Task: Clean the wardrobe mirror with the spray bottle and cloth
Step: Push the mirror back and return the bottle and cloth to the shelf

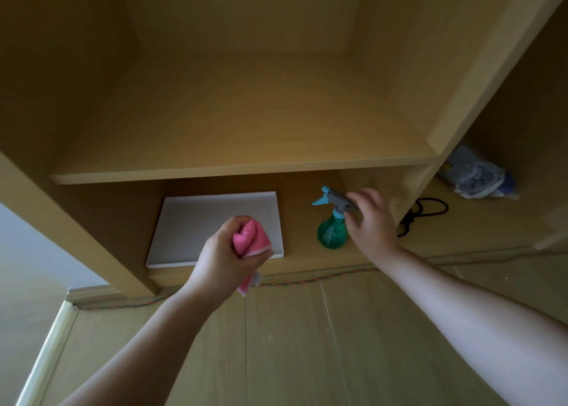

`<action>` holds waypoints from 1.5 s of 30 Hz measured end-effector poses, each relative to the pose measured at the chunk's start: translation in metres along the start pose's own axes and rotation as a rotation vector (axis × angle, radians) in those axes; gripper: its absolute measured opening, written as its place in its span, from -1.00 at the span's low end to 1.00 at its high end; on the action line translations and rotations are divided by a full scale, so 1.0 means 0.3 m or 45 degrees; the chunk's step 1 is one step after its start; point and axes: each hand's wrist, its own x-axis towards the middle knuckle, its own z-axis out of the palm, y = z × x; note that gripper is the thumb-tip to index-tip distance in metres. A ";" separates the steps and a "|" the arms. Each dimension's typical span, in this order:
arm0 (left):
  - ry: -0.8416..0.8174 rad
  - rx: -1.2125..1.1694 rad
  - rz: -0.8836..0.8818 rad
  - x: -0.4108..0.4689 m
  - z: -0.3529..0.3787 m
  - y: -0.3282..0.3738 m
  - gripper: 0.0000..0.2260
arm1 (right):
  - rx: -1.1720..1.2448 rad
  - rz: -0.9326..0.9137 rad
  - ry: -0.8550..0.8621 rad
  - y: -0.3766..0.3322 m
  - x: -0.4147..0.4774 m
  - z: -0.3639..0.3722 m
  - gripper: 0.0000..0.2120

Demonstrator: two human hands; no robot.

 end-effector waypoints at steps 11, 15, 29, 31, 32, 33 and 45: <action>-0.007 -0.066 0.030 0.009 -0.043 -0.001 -0.54 | 0.908 -0.263 -0.533 -0.462 -0.146 0.005 -0.44; -0.108 -0.031 0.044 -0.006 -0.071 -0.007 -0.66 | 0.871 -0.197 -0.503 -0.481 -0.127 0.032 -0.42; 0.001 -0.281 -0.088 0.001 -0.103 -0.044 -0.71 | 0.251 -0.421 -0.387 -0.495 -0.170 0.100 -0.41; 0.036 -0.175 -0.109 0.007 -0.105 -0.064 -0.75 | 0.378 -0.355 -0.373 -0.483 -0.165 0.119 -0.55; 0.069 -0.078 -0.105 0.011 -0.108 -0.078 -0.76 | 0.414 -0.303 -0.378 -0.474 -0.161 0.129 -0.62; 0.103 0.016 -0.092 0.015 -0.109 -0.093 -0.77 | 0.439 -0.238 -0.384 -0.463 -0.158 0.140 -0.69; 0.392 0.239 -0.193 0.184 -0.148 -0.382 -0.66 | 0.558 0.495 -0.370 -0.395 -0.027 0.399 -0.78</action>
